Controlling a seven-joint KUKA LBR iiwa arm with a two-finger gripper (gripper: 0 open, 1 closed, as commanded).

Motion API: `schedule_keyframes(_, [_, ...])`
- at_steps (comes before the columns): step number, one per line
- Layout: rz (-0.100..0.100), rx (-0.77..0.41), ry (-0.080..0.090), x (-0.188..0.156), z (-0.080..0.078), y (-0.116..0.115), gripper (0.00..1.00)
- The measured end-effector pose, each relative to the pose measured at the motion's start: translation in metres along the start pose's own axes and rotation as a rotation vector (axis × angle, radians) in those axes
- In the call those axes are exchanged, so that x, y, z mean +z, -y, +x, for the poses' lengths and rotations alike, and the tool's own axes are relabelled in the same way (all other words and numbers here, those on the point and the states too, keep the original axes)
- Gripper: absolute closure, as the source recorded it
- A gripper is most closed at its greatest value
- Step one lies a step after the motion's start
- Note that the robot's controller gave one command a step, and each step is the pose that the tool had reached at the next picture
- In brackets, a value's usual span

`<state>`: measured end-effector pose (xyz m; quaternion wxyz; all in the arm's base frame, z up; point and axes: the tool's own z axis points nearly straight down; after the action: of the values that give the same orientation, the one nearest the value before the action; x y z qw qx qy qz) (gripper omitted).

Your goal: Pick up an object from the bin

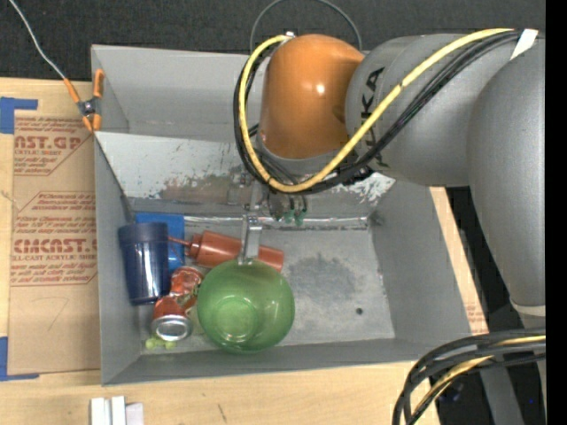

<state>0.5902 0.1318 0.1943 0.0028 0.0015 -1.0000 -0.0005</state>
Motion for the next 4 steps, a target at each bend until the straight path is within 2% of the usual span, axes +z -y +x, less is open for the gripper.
schedule_keyframes(1, [-0.001,0.002,0.008,-0.005,-0.001,0.001,0.0])
schedule_keyframes(2, [-0.003,0.143,0.004,0.116,0.002,0.028,0.0])
schedule_keyframes(3, [-0.004,0.157,0.013,0.051,0.004,0.033,0.0])
schedule_keyframes(4, [-0.003,0.143,0.004,0.116,0.002,0.028,0.0])
